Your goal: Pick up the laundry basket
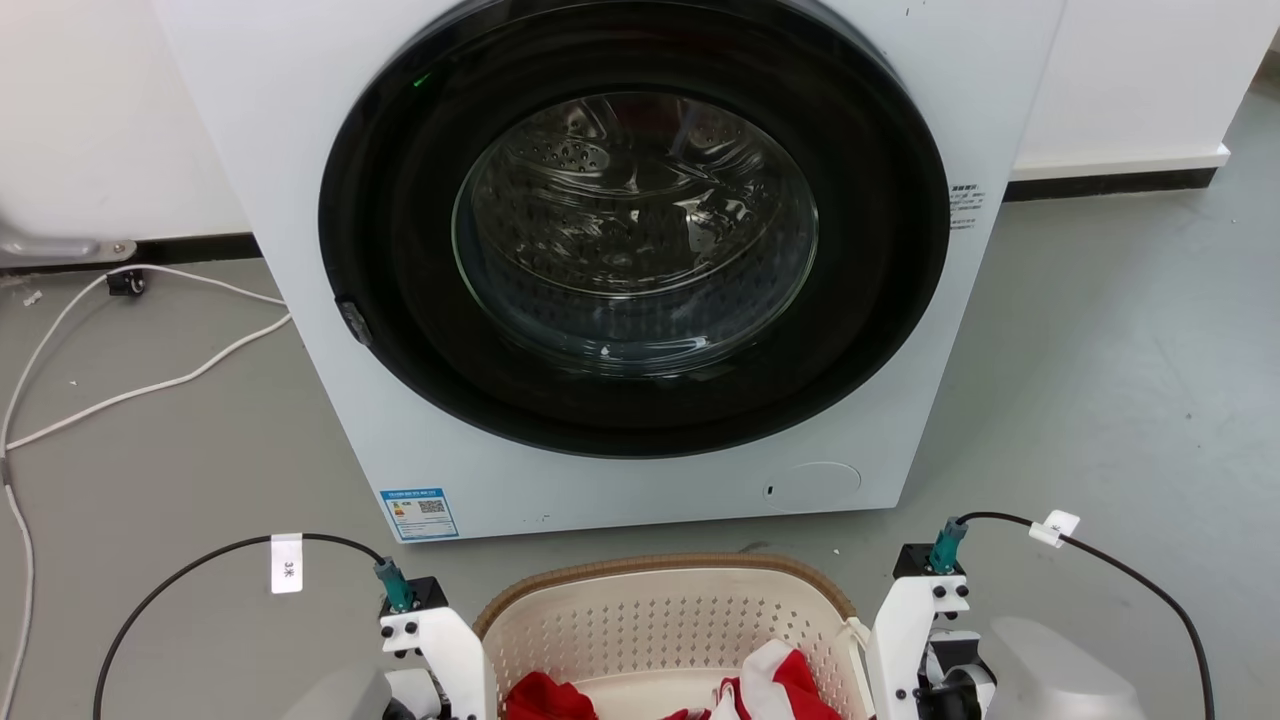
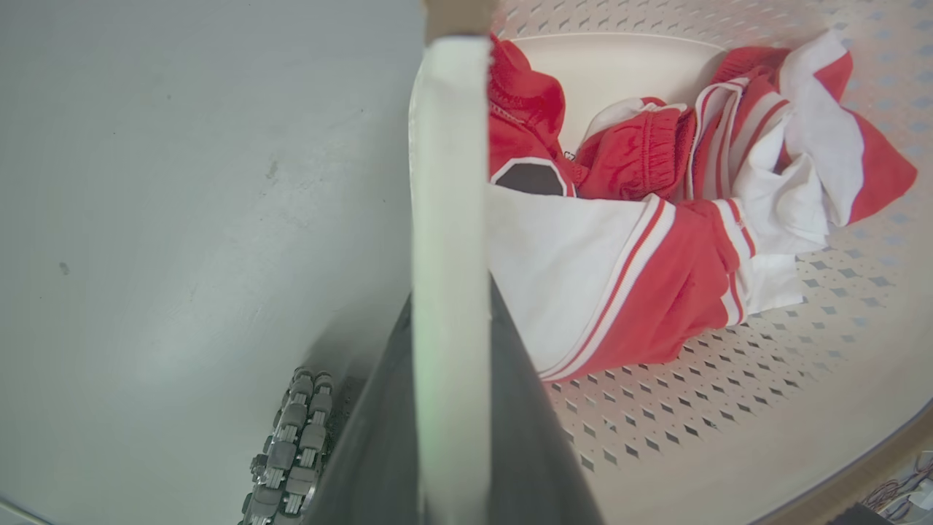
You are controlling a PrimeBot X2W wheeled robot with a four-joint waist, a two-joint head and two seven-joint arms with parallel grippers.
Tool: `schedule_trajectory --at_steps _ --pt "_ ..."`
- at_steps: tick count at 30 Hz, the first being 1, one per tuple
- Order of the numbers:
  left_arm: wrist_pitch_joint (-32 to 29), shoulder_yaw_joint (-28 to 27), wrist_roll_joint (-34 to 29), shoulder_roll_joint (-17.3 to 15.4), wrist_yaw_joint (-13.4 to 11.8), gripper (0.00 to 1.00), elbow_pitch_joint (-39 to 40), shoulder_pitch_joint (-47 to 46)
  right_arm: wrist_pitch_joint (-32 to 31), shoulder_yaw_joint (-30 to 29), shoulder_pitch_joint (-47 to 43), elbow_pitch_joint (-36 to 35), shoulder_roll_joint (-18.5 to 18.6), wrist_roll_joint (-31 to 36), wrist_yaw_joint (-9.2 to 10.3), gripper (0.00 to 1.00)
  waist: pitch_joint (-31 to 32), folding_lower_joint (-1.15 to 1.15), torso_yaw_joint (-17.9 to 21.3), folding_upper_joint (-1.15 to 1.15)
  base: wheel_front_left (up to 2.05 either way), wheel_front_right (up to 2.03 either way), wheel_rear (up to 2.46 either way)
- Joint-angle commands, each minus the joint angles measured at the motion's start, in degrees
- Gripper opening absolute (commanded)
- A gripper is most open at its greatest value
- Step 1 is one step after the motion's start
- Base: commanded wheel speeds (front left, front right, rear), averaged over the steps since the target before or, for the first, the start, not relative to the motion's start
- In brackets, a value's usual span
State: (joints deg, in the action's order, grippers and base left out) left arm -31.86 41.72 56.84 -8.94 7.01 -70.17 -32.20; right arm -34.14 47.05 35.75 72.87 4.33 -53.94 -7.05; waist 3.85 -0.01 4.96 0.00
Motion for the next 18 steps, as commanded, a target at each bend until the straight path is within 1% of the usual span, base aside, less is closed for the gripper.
schedule_trajectory --at_steps 1,8,18 --pt "0.1 0.1 1.0 2.6 0.8 0.0 1.0 0.2 -0.2 0.2 -0.7 -0.9 -2.6 -0.5 -0.8 0.0 0.2 0.01 -0.1 0.0 0.0 0.0 0.0" --pt "2.7 0.8 1.0 2.3 0.8 0.0 0.8 0.0 0.0 0.4 0.3 -0.1 -2.5 0.2 -0.8 0.0 0.5 0.01 0.0 0.0 0.0 0.0 0.0" --pt "4.3 1.5 1.8 2.6 0.8 0.0 0.1 -1.2 -1.8 0.3 1.3 0.4 -2.5 0.0 -0.8 0.0 0.2 0.01 0.2 0.0 0.0 0.0 0.0"
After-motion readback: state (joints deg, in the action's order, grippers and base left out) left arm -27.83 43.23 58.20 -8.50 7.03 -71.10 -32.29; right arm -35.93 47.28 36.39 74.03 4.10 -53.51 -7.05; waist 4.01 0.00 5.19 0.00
